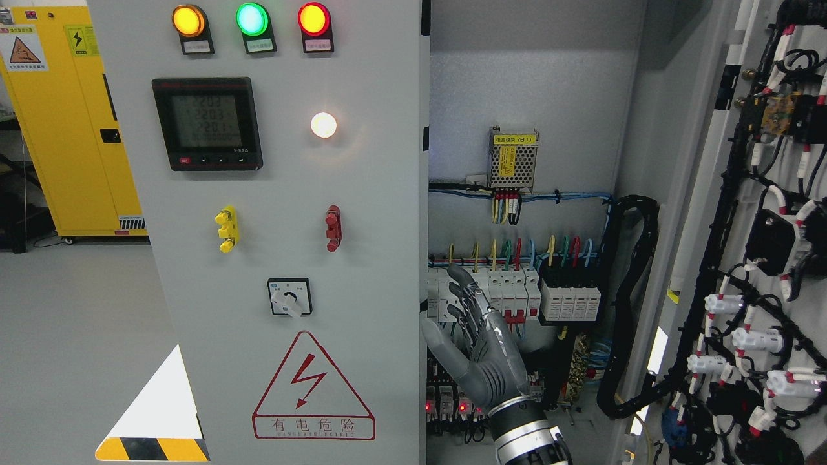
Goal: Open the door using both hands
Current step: 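Reach the right hand up to the inner edge of the warning-sign door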
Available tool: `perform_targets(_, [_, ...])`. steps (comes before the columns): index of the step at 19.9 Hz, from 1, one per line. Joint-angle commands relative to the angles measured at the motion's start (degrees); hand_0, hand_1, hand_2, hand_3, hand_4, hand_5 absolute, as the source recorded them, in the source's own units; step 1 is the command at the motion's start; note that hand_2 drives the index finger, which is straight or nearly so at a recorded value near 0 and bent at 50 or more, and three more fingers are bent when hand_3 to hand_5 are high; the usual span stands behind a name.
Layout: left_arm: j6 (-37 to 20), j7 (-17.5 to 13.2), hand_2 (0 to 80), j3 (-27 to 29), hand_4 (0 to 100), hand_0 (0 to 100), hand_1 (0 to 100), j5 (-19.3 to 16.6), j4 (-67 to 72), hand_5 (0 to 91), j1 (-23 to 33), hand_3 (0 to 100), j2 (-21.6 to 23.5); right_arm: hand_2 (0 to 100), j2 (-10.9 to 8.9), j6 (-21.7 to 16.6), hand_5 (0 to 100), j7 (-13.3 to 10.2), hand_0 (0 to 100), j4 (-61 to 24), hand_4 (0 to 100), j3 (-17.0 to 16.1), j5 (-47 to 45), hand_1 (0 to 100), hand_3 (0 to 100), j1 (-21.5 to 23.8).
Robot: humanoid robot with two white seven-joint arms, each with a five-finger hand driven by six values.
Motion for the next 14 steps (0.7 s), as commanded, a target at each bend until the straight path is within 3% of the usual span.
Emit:
perform_targets(1, [-0.33,-0.04,0.0,0.04,0,12,56,0.02,-0.22,0.0,0.00,0,-0.16,4,1.03,0.40,0,0.09,0,6.19,0,-1.17,-0.11,50,0,-3.87])
perform_targets(7, [-0.42,-0.04,0.0,0.13,0,12,56,0.02,-0.22,0.0,0.00,0,-0.16,4,1.55,0.48,0,0.36,0,8.30,0,-1.25,-0.20,50,0,-5.72])
perform_targets(10, [-0.42,-0.04,0.0,0.22,0,12,56,0.02,-0.22,0.0,0.00,0,-0.25,4,1.56,0.48,0,2.11,0,9.18,0,-2.22,-0.20,50,0,-6.86])
perform_targets(14, [-0.51,-0.04,0.0,0.13,0,12,56,0.02,-0.22,0.0,0.00,0,-0.60,4,1.56,0.57,0,2.47,0,9.88,0,-3.71,-4.22,50,0,-7.83])
